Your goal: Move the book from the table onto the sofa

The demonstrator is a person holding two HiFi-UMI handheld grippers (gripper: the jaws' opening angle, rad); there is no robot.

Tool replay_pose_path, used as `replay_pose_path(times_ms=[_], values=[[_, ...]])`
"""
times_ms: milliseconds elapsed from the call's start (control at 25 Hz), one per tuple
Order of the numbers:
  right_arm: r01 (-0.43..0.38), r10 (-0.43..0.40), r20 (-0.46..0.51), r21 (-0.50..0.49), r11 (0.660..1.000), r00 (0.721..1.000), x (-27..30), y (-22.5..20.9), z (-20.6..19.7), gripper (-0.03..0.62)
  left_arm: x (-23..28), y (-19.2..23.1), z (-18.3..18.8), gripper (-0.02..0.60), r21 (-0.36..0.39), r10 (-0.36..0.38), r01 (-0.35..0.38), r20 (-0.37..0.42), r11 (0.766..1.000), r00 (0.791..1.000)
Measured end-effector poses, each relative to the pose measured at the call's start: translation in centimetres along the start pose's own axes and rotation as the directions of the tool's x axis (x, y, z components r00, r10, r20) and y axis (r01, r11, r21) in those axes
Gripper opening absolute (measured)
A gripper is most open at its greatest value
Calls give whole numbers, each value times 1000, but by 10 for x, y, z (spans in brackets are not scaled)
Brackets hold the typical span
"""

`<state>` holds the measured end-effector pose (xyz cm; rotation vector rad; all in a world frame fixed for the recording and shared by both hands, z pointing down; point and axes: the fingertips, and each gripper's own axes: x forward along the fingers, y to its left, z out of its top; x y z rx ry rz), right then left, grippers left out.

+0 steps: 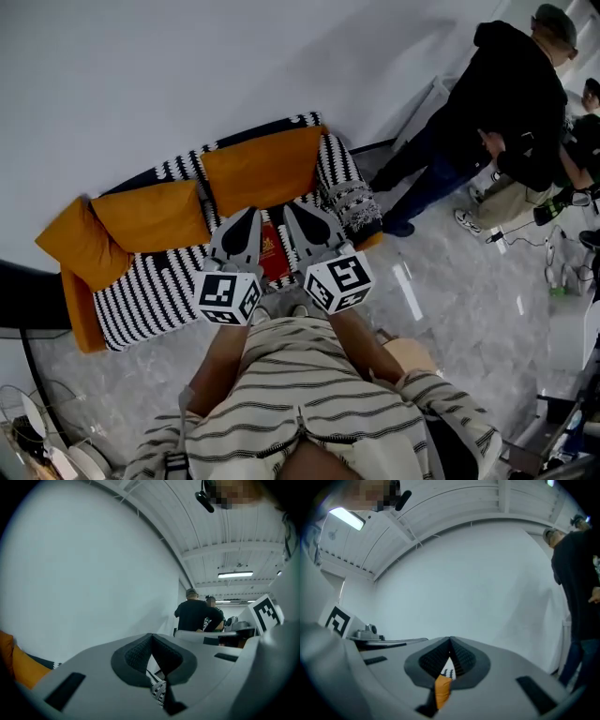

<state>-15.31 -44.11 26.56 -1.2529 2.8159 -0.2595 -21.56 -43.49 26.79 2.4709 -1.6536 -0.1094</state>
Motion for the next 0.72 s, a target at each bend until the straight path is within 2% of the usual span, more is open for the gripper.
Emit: replay_pose_path(times_ms=[520,720], values=[[1,0,26,-17,1000,1000,-1,-3,12,14,5,-7,13,6,33,0,0,21,999,1000],[5,-5,28,-15,1000,1000,0,-7,10,14,7,-6,9,6,23,-4,4,17,1000,1000]])
